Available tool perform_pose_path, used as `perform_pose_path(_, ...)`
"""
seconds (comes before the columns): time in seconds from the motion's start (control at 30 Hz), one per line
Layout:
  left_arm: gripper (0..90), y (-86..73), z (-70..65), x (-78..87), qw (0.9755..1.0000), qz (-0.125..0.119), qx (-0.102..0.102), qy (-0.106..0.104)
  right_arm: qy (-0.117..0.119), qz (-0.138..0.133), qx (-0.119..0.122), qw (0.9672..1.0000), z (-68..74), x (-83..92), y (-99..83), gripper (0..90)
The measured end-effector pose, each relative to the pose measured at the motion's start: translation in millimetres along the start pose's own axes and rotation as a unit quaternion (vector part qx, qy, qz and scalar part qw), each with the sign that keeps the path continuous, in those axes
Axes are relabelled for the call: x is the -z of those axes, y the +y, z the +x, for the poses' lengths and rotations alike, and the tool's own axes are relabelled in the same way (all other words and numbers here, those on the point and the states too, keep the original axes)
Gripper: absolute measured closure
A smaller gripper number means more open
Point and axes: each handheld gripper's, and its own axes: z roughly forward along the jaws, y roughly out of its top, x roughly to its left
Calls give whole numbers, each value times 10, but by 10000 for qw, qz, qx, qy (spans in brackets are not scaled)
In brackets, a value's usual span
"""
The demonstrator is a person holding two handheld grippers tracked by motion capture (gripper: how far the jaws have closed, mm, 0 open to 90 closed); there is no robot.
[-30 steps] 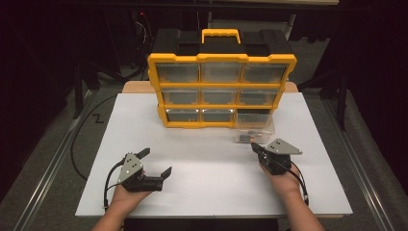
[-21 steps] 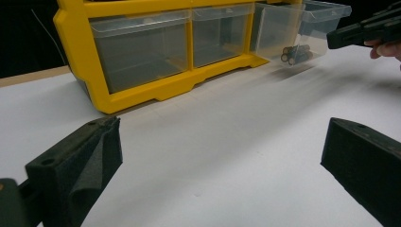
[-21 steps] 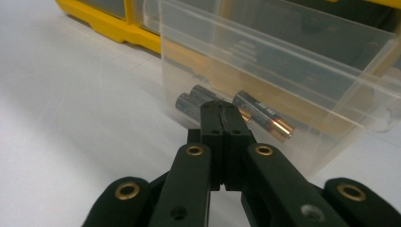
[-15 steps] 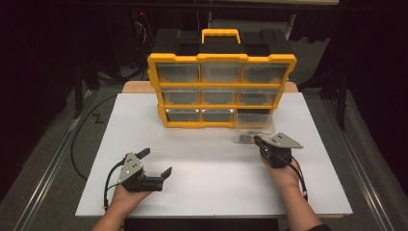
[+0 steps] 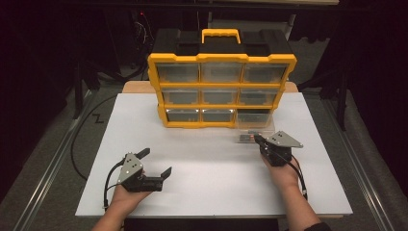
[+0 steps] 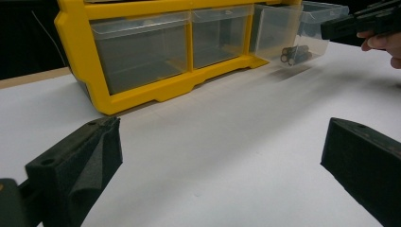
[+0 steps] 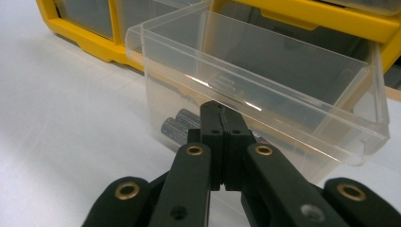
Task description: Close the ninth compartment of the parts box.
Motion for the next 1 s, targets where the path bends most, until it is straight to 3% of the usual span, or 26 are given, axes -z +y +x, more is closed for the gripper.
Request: perform_pose_path(1.0,2,0,-1,7,10000,-30,-5,-2,-153,-29,39,9999,-47,-146,63,900)
